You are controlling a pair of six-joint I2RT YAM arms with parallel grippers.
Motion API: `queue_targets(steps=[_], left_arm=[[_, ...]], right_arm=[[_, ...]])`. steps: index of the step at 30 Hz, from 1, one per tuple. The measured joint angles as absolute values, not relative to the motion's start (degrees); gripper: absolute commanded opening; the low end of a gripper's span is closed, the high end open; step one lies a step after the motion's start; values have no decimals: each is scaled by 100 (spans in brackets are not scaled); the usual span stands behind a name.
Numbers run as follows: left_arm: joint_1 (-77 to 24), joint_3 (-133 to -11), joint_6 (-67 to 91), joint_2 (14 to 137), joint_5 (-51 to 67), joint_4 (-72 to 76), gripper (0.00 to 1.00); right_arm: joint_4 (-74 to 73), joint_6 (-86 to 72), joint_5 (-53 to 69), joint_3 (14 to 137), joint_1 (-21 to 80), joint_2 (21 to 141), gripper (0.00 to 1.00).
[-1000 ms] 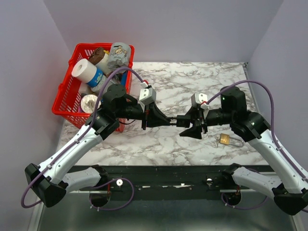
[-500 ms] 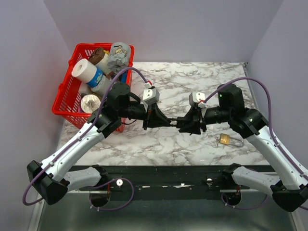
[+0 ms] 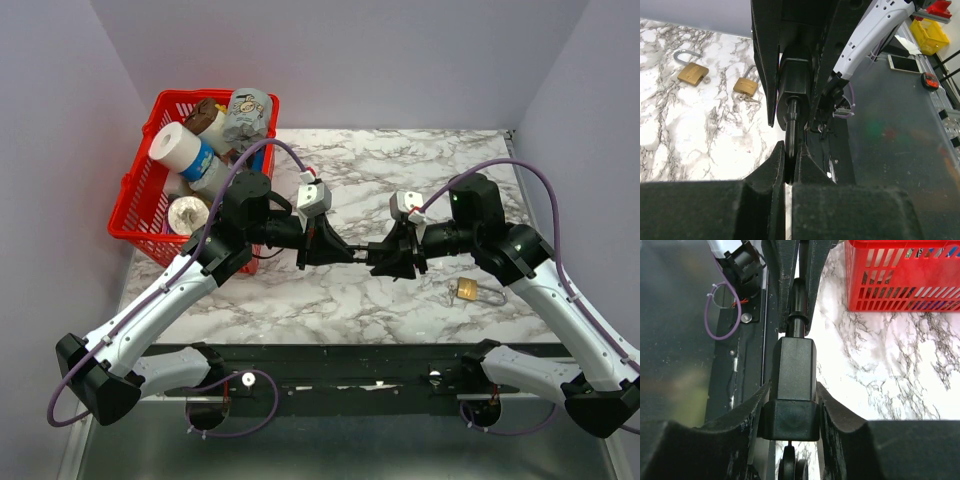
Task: Lock with the key
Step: Lock the lock.
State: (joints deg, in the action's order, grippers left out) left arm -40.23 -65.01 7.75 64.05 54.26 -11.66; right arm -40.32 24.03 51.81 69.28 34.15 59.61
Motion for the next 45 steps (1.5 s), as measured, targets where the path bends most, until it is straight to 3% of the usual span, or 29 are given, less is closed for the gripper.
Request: queue_targets(steps=[1,3,17,21,24,25,28,45], left_arm=[[-4023,-6501,770,6405,5426,-1177,39],[-4023,-6501,657,6405,5424,-1184,49],[-4014,-6504,-161,6184,5419,-1621,43],[-4014,-6504,-215,6222,5374,-1632,33],[-4014,-6504,-231,6257,5349,-1640,19],[-4014,-6504,-224,6265,5343,-1638,10],[-4014,-6504,-209,6281,5349,-1634,0],[-4101,-6543,655,6508,5387,-1385,0]], right_arm=[[-4032,2392,5181,6928,3415,5961,1],[-4032,2324,5181,6928,3417,5961,1],[-4036,2034,5168,6919,3417,5896,1],[-4034,2001,5177,6919,3417,5839,1],[-4034,1997,5194,6919,3417,5828,1],[-4034,1997,5196,6919,3417,5830,1],[-4032,1994,5192,6919,3417,5830,1],[-3911,1935,4993,6807,3485,5793,1]])
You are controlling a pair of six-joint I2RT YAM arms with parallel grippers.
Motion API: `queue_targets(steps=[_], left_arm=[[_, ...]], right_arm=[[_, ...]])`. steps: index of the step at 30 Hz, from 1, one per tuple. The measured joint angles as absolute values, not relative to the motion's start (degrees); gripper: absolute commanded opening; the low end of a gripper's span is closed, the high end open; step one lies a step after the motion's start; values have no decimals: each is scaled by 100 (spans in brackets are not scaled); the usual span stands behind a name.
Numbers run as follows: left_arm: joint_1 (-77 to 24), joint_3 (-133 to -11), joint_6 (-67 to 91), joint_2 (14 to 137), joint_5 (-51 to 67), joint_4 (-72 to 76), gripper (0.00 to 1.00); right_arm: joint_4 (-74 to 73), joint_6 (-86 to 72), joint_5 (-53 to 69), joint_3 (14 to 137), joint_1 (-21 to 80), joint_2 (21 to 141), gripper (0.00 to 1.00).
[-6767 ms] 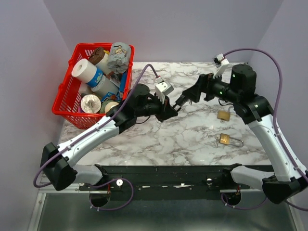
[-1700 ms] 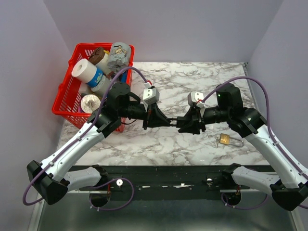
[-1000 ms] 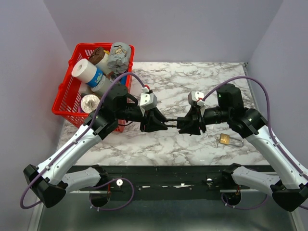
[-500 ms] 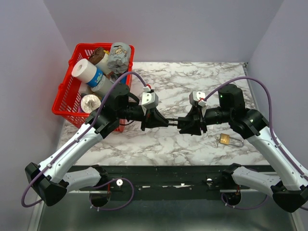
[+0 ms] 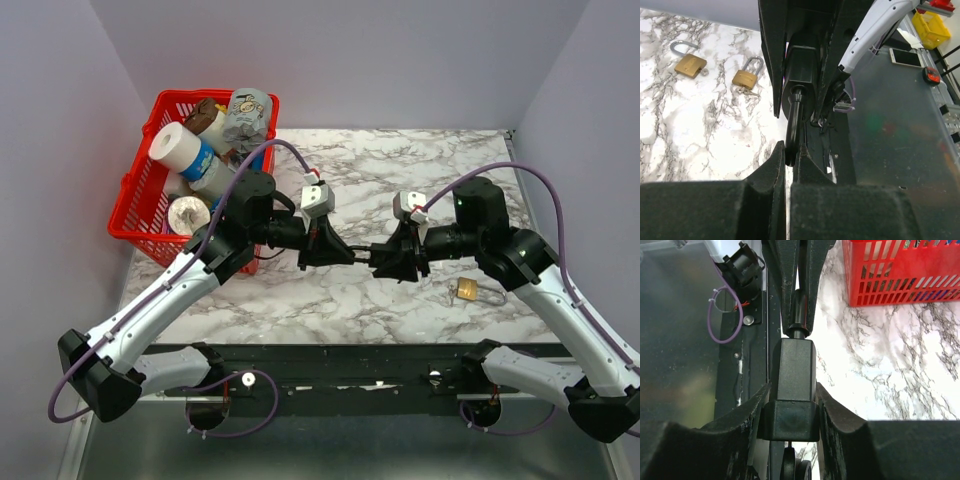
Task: Lock with the key
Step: Lock the lock.
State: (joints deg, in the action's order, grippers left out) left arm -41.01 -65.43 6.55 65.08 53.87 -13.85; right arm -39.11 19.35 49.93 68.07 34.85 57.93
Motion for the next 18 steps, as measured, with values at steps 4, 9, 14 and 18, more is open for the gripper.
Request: queue_targets(steps=[4,9,14,18], left_arm=[[-4134,-6477,860,6521,5384,-1208,0],[-4198,-6337,1181,6567,5384,-886,0],[-4276,-6270,1321,6591,5389,-858,0],[-4335,-6149,1485,6600,5419,-655,0]], right_arm=[[-3920,1881,4943,6794,3509,5795,1],[-3959,1704,4925,6794,3544,5808,1],[-4115,1614,4873,6796,3653,5830,1],[-4230,1562,4829,6803,3726,5881,1]])
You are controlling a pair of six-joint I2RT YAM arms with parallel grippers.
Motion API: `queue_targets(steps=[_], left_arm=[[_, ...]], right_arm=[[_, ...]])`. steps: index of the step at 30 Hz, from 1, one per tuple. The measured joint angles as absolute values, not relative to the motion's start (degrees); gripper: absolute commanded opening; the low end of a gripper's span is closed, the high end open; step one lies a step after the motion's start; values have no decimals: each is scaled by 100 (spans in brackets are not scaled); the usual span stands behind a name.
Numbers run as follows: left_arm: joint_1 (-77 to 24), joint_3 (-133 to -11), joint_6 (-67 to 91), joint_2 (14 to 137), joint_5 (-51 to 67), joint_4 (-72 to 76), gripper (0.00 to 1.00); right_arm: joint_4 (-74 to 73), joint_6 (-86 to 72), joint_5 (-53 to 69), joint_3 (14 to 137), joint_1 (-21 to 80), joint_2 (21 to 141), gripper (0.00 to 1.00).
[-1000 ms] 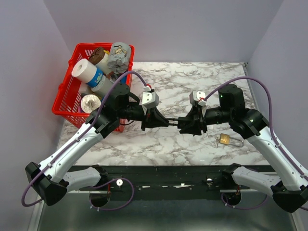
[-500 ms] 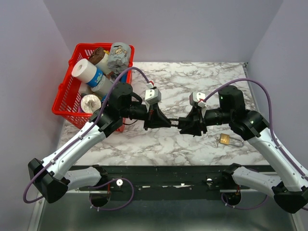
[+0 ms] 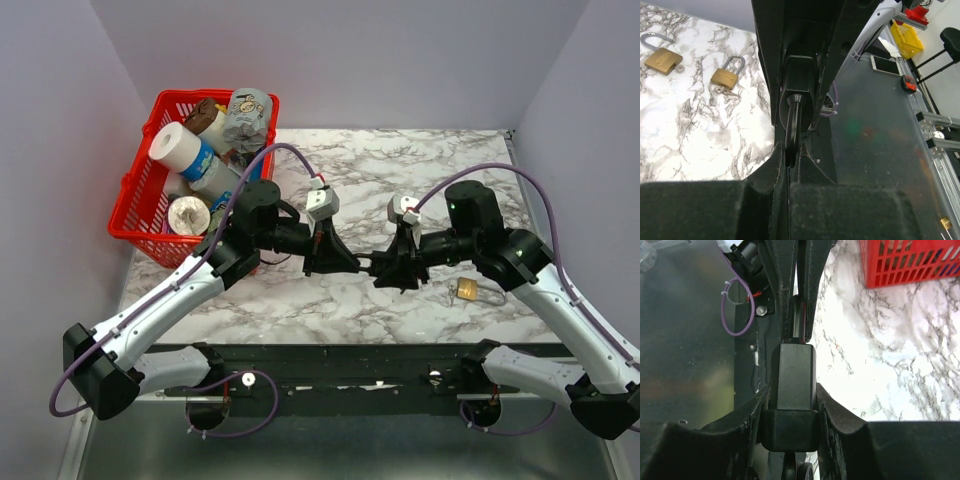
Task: Lock with the key
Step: Lock the lock.
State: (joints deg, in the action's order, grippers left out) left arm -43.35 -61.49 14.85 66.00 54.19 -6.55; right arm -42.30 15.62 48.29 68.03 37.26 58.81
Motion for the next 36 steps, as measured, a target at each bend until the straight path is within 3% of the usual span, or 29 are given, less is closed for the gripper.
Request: queue_targets(steps=[13,33,36], left_arm=[[-4257,-5953,1577,6582,5557,-469,0],[-3830,-7577,-303,7102,5653,-2416,0],[-3830,-7859,-635,7236,5651,-2840,0]], right_arm=[[-4462,1507,4657,6757,3800,5929,1],[-3367,1588,4145,6458,3894,5913,1],[-3356,1590,4139,6458,3887,5972,14]])
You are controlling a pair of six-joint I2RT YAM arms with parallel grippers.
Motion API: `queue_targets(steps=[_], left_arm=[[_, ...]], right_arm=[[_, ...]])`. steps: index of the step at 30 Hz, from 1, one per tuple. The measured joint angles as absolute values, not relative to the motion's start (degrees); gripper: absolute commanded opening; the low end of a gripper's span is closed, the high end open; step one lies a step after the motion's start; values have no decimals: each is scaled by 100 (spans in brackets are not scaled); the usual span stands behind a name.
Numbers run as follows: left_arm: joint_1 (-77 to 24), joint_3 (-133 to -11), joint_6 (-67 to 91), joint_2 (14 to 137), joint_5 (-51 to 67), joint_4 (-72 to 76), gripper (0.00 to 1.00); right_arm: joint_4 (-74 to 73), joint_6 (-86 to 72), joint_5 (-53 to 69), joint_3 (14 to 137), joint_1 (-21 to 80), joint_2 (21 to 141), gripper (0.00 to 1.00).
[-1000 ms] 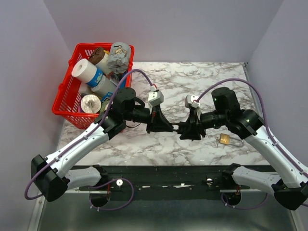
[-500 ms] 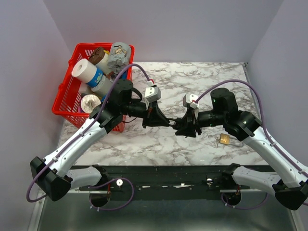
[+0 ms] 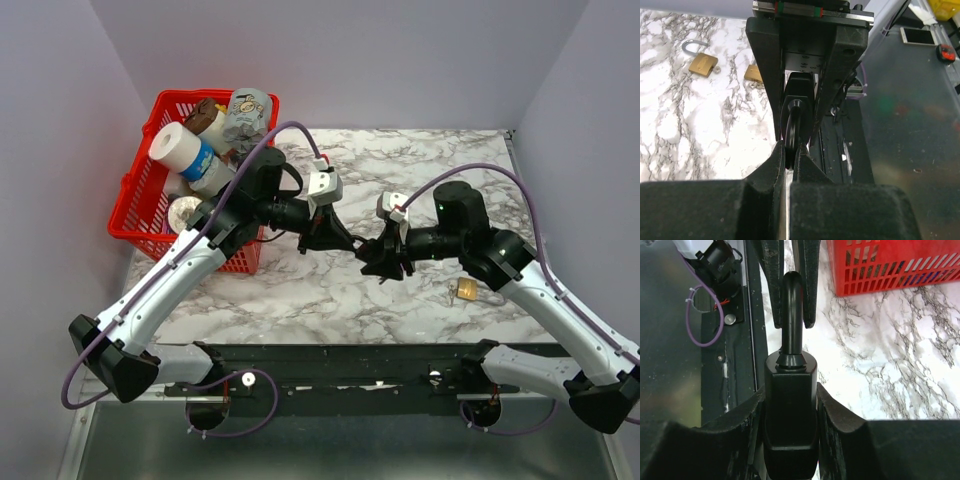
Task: Lock with the key
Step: Lock the lock.
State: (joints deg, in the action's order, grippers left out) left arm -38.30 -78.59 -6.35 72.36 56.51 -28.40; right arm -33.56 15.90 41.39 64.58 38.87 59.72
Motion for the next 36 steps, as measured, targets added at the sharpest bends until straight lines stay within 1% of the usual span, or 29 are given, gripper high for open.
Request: queue_targets(steps=[2,3,5,6,8,9,10,11,12,13,14,15,16,18,19,21,22,28,34,36], left_arm=[[-3793,-7922,-786,7266,5642,-2967,0],[-3769,-7920,-812,7266,5642,-2980,0],[-3734,-7878,-797,7264,5647,-2919,0],[-3721,-7850,-775,7262,5651,-2869,0],[-3701,-7782,-707,7260,5669,-2740,0],[-3697,-7741,-646,7255,5669,-2655,3],[-3691,-7710,-591,7249,5664,-2596,29],[-3686,-7653,-414,7234,5616,-2475,41],[-3675,-7585,-242,7214,5575,-2327,48],[-3667,-7529,-73,7196,5516,-2180,59],[-3651,-7437,154,7161,5400,-1881,64],[-3612,-7303,489,7094,5258,-1557,67],[-3581,-7179,794,7024,5089,-1306,74],[-3529,-6882,1516,6829,4567,-784,77],[-3514,-6772,1938,6740,4254,-598,85],[-3498,-6674,2663,6665,3723,-290,88],[-3496,-6654,2961,6661,3522,-165,92],[-3496,-6248,4626,6753,2893,720,99],[-3684,-6071,5516,7078,2655,1190,98],[-3795,-6040,5647,7087,2622,1295,96]], right_arm=[[-3361,1592,4145,6458,3865,6012,19],[-3358,1592,4156,6458,3852,6027,16],[-3339,1594,4171,6458,3820,6038,4],[-3332,1594,4174,6458,3804,6038,1],[-3328,1597,4182,6458,3780,6038,1],[-3323,1592,4182,6455,3769,6038,1],[-3323,1590,4185,6453,3758,6038,1],[-3315,1577,4180,6453,3745,6036,1],[-3299,1533,4165,6453,3732,6034,1],[-3258,1476,4139,6447,3723,6029,1],[-3199,1428,4119,6416,3723,6012,1],[-3092,1326,4058,6353,3732,5970,1],[-2991,1236,3933,6272,3741,5911,1],[-2735,1037,3667,6082,3745,5765,1],[-2556,923,3494,5979,3745,5675,1],[-2228,740,3218,5828,3745,5551,1],[-2119,683,3118,5802,3745,5527,1],[-1372,434,2344,5743,3745,5546,1],[-1111,405,1879,5743,3750,5732,1],[-1092,410,1743,5743,3769,5789,1]])
